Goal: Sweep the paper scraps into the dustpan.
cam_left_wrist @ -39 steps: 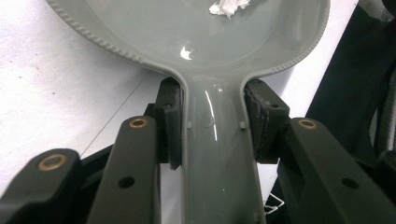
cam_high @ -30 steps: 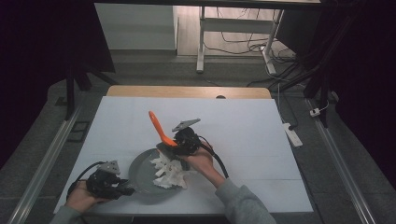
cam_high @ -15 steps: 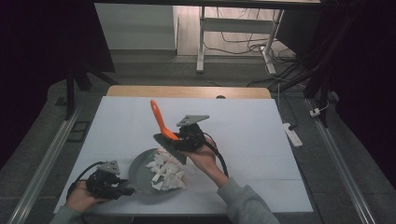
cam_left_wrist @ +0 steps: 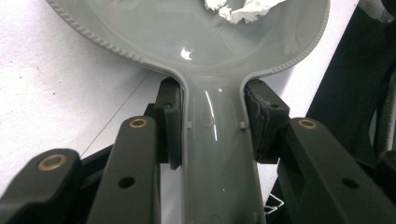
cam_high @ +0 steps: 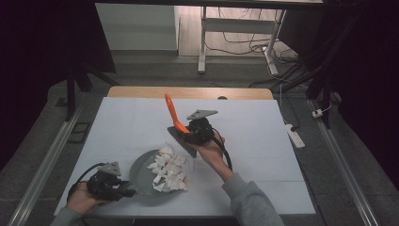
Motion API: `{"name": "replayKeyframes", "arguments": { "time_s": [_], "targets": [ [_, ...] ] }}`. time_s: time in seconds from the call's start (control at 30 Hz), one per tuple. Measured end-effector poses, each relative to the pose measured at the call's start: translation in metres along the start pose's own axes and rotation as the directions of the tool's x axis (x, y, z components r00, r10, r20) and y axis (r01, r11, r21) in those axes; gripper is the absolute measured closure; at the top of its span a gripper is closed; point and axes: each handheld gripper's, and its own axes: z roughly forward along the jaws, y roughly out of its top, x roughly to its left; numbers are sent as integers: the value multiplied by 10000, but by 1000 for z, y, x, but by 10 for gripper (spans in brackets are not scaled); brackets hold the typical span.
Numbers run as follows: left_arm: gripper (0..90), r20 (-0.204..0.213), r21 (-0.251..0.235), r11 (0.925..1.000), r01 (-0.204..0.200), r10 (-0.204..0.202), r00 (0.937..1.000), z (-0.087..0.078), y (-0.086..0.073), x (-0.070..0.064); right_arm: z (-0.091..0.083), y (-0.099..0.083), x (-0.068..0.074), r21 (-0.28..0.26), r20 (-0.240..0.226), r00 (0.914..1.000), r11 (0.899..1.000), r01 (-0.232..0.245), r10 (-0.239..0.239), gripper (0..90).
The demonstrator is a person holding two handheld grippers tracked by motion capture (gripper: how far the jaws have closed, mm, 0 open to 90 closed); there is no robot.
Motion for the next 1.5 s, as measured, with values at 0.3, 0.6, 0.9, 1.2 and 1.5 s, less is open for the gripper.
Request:
{"name": "replayKeyframes", "arguments": {
  "time_s": [0.3, 0.6, 0.9, 1.2, 1.5],
  "targets": [
    [615, 10, -5, 10000, 10, -10, 10000, 0, 0, 0, 39, -9, 4, 1011, -75, 9999, 9948, 142, -135, 703],
    [615, -36, -5, 10000, 78, -78, 10000, 1, 1, 0, 44, -10, 34, 1596, -719, 9947, 9836, 845, -738, 703],
    [614, -85, -3, 10000, 86, -86, 9999, 2, 2, -1, 37, -9, 65, 1358, -1840, 9793, 9846, 1099, -839, 704],
    [615, -77, -30, 10000, 90, -90, 9999, 2, 2, -1, 10, -1, 50, 367, -1438, 9879, 9973, 643, -584, 703],
    [614, -65, -36, 9999, 98, -99, 9999, 2, 2, -1, -21, -1, 29, -679, -844, 9963, 9976, 115, -172, 703]
  ]
}}
